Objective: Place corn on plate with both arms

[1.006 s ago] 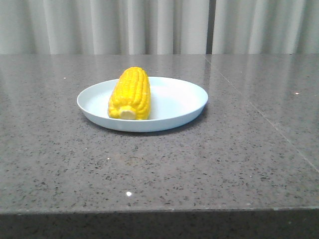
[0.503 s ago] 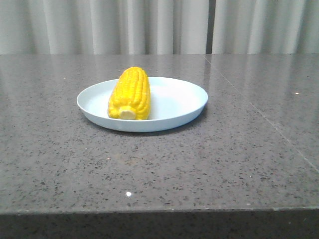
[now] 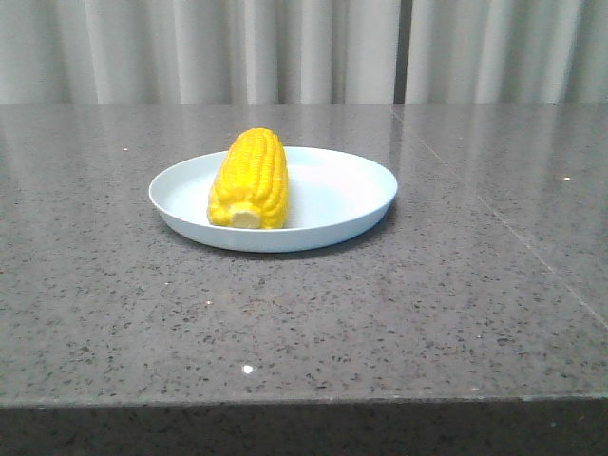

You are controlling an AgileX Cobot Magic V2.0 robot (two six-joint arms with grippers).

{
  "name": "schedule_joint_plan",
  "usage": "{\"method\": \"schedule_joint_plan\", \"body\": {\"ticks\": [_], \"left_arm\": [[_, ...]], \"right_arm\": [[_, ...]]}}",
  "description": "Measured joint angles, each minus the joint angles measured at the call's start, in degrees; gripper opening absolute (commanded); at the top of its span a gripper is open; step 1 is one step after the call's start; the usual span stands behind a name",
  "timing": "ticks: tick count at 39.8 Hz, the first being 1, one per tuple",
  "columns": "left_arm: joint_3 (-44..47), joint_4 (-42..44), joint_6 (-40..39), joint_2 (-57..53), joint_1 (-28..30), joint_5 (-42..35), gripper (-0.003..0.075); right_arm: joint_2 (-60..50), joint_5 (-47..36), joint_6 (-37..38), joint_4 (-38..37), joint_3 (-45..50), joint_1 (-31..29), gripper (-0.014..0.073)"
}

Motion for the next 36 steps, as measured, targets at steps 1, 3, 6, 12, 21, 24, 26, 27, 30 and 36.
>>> {"method": "schedule_joint_plan", "body": {"ticks": [1, 3, 6, 12, 21, 24, 26, 27, 30, 36], "left_arm": [[1.0, -0.3, 0.0, 0.0, 0.9, -0.7, -0.002], [2.8, -1.1, 0.0, 0.0, 3.1, -2.6, -0.002], [5.4, -1.9, 0.0, 0.0, 6.1, -5.2, -0.002], [5.7, -3.2, 0.0, 0.0, 8.0, -6.5, -0.002], [5.7, -3.4, 0.0, 0.0, 8.2, -6.7, -0.002], [5.7, -3.4, 0.0, 0.0, 8.2, -6.7, -0.002], [5.7, -3.5, 0.0, 0.0, 8.2, -6.7, -0.002], [5.7, -3.5, 0.0, 0.0, 8.2, -6.7, -0.002], [5.7, -3.5, 0.0, 0.0, 8.2, -6.7, -0.002], [5.7, -3.5, 0.0, 0.0, 8.2, -6.7, -0.002]], "right_arm": [[0.0, 0.0, 0.0, 0.0, 0.0, 0.0, -0.0115], [0.0, 0.0, 0.0, -0.1, 0.0, 0.0, -0.0115], [0.0, 0.0, 0.0, -0.1, 0.0, 0.0, -0.0115], [0.0, 0.0, 0.0, -0.1, 0.0, 0.0, -0.0115], [0.0, 0.0, 0.0, -0.1, 0.0, 0.0, -0.0115], [0.0, 0.0, 0.0, -0.1, 0.0, 0.0, -0.0115], [0.0, 0.0, 0.0, -0.1, 0.0, 0.0, -0.0115], [0.0, 0.0, 0.0, -0.1, 0.0, 0.0, -0.0115], [0.0, 0.0, 0.0, -0.1, 0.0, 0.0, -0.0115], [0.0, 0.0, 0.0, -0.1, 0.0, 0.0, -0.0115]]}}
